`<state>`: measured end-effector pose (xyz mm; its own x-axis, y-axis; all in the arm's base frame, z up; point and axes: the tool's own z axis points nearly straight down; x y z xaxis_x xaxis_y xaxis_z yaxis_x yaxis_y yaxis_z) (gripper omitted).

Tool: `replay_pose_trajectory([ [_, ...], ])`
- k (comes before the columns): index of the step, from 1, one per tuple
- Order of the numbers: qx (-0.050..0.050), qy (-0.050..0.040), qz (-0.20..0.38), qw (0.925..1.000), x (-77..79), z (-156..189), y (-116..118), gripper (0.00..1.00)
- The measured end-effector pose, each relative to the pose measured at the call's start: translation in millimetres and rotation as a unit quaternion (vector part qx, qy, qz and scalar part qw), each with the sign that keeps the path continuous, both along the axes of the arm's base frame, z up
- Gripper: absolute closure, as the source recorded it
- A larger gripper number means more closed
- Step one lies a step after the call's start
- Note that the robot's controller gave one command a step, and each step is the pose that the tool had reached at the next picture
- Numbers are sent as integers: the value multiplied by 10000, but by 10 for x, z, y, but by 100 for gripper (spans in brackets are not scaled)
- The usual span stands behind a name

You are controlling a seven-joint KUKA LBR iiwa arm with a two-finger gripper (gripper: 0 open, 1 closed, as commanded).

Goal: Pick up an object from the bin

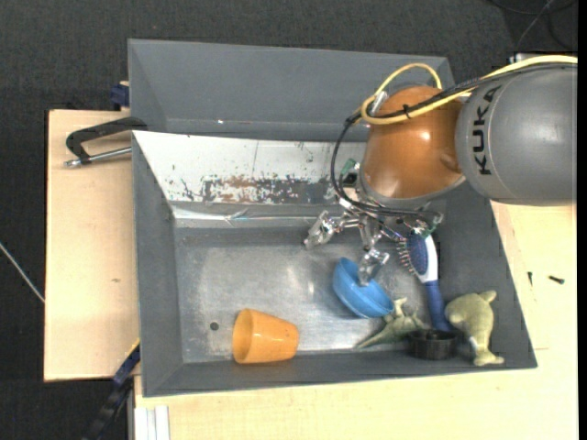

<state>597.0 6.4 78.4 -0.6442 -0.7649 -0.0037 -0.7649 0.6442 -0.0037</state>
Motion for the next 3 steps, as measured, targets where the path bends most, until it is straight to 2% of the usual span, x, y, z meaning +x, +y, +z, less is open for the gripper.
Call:
replay_pose_trajectory([
  [1,16,-7,14,10000,8,20,32,100],
  [2,22,-10,12,10000,9,21,36,0],
  [3,0,-43,3057,9521,8,-38,-292,0],
])
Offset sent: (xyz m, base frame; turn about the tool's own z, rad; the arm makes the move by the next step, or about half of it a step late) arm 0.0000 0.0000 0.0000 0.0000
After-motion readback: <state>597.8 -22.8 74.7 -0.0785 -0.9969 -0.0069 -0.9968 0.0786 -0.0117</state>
